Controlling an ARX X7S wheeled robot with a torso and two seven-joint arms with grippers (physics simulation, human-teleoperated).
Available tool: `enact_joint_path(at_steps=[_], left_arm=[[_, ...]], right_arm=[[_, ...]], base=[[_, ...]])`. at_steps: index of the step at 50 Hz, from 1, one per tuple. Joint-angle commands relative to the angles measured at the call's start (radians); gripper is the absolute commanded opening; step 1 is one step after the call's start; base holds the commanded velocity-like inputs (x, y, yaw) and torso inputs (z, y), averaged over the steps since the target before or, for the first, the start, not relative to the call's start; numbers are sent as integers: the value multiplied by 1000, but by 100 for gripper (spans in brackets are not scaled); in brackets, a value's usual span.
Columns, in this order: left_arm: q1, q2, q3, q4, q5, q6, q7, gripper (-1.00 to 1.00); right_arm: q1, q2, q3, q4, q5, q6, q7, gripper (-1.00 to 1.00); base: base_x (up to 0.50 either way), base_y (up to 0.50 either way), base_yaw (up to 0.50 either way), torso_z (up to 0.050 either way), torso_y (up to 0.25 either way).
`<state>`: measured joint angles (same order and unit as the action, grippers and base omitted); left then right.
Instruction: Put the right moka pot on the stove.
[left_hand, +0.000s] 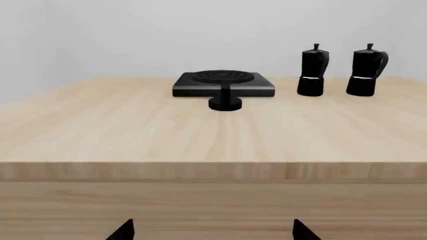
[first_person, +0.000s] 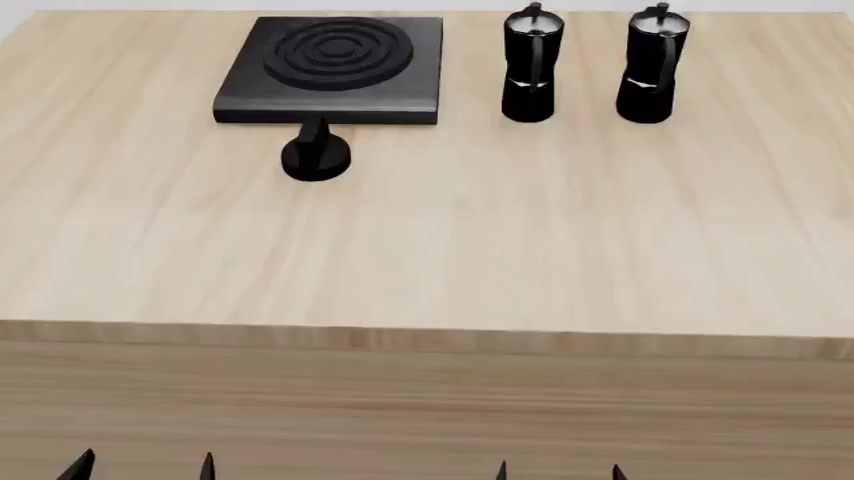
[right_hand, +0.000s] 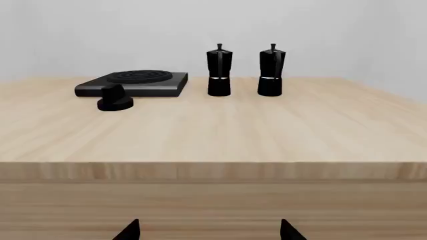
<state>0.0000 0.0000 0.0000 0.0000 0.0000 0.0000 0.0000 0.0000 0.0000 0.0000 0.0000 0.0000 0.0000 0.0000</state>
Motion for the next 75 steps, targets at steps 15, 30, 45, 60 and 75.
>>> enact_joint_path(at_steps=[15, 30, 45, 60, 75], left_arm=[[2, -51, 55, 2, -58, 5, -54, 100], [12, -79, 82, 15, -92, 21, -59, 100], [16, -100, 104, 18, -116, 43, -64, 100], [9, -109, 110, 12, -136, 39, -93, 100], [9, -122, 133, 10, -125, 52, -118, 100]], right_arm=[[11, 48, -54, 5, 32, 11, 86, 100], [12, 71, -81, 11, 52, -3, 111, 100], [15, 88, -101, 23, 65, -27, 130, 100], [12, 106, -128, 7, 70, -21, 154, 100], [13, 121, -147, 7, 71, -26, 173, 100]], base=[[0, 0, 0, 0, 0], [0, 0, 0, 35, 30], [0, 0, 0, 45, 34], [0, 0, 0, 50, 38], [79, 0, 0, 10, 8]])
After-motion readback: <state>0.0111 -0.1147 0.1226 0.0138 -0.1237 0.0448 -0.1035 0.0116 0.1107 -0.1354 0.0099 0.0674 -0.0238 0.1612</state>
